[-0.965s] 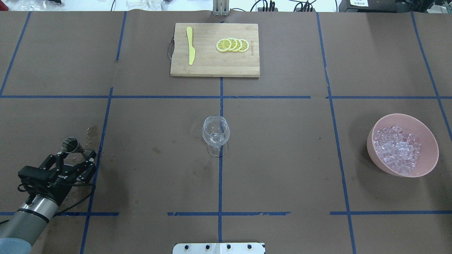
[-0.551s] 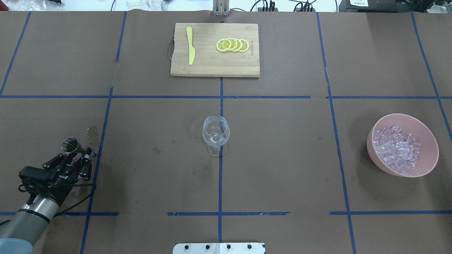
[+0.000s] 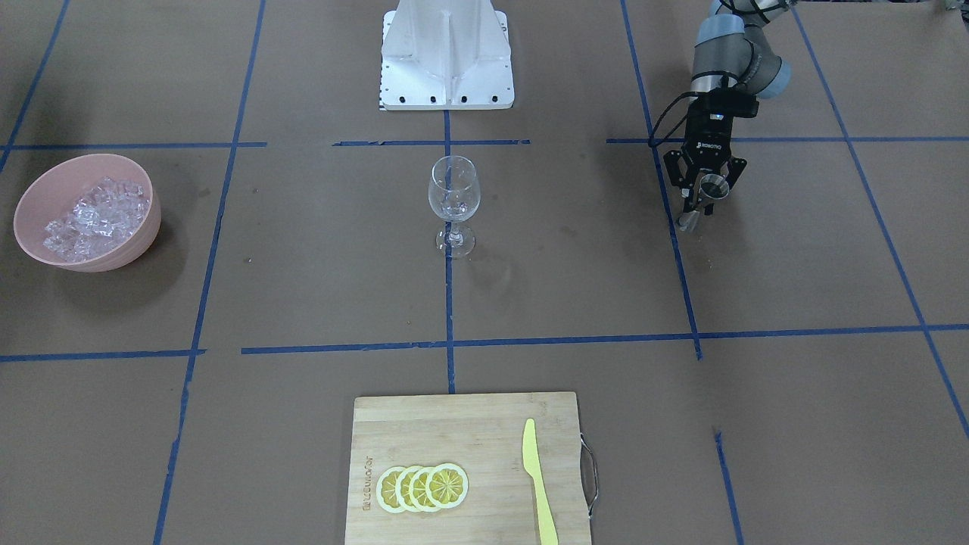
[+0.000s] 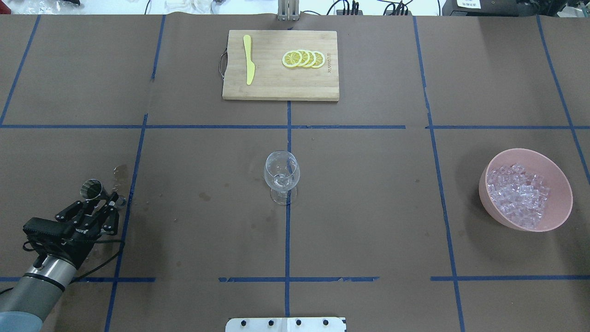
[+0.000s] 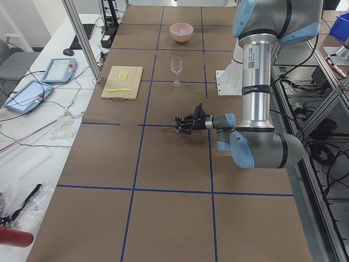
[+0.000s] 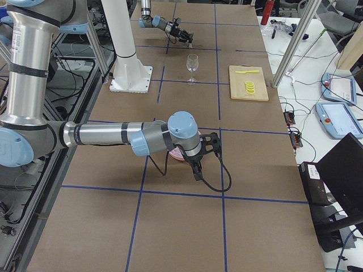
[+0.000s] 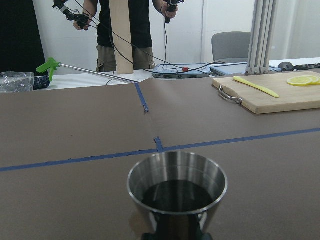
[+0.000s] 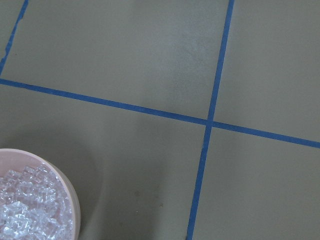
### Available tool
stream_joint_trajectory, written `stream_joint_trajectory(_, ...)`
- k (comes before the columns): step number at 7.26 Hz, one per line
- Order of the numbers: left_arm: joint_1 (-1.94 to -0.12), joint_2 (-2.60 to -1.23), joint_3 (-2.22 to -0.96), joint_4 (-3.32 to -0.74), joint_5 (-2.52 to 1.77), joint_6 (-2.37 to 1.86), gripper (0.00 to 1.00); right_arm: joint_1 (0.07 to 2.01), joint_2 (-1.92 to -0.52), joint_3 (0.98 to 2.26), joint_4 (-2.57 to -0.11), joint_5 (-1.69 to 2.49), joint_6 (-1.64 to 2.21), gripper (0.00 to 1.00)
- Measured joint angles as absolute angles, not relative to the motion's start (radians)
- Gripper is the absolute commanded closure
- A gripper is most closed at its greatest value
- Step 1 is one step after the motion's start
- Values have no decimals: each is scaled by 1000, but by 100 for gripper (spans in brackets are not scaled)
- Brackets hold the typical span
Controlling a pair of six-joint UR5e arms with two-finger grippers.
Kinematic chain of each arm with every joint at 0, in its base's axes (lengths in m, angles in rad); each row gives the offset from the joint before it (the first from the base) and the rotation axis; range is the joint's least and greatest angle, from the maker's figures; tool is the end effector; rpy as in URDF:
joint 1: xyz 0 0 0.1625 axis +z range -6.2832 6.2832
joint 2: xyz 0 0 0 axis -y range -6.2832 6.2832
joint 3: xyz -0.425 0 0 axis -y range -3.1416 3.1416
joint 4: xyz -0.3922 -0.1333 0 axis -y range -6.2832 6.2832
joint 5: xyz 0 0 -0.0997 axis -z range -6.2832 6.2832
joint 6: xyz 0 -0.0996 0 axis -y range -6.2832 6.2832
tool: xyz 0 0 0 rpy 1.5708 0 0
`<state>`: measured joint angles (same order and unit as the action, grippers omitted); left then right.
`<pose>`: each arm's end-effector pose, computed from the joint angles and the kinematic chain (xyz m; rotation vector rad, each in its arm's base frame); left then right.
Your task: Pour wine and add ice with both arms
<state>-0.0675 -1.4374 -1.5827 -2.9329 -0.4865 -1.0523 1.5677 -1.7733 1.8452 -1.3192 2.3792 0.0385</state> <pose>0.3933 -0.2484 0.5520 1.1943 0.7778 -0.2987 0.0600 -0.4223 0.5842 0.2888 -0.8071 -0.0975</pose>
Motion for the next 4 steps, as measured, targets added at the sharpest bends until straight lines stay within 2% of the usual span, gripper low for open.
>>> stream_joint_trajectory(1,-67,-1437,-1582,-2933,-487,-1052,100,1568,-1773,1845,-1319,2379,38,0)
stream_joint_trajectory(4,-69,-1431,-1588,-3011,-488,-1039,100,1568,-1772,1844,-1319,2379,38,0)
